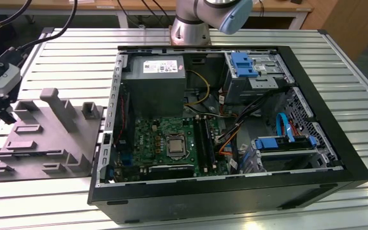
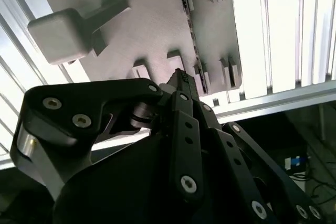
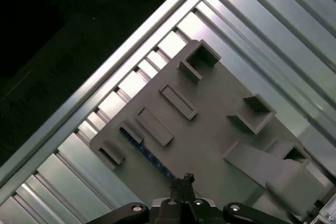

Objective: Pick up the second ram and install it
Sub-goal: 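Pick up the second ram and move it above second insertion slot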

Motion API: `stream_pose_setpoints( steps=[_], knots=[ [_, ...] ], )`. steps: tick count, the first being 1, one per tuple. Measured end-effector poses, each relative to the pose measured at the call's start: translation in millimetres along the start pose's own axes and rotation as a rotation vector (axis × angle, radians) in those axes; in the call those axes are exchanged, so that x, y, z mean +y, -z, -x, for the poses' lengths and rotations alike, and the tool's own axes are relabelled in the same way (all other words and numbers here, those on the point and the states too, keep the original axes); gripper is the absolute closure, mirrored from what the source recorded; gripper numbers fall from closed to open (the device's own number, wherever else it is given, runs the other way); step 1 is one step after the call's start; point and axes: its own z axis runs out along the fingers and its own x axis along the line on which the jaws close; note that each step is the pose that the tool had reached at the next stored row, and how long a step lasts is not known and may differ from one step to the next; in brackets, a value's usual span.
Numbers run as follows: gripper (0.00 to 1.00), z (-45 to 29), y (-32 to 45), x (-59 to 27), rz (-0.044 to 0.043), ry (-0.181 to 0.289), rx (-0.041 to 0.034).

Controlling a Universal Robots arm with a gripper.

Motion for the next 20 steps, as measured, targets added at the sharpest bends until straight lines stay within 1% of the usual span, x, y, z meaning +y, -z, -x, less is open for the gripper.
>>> stream_pose_setpoints(
  steps=[20],
  knots=[
    [0.90,0.0,-1.8,-0.1,0.0073,0.364,0.0171]
  ],
)
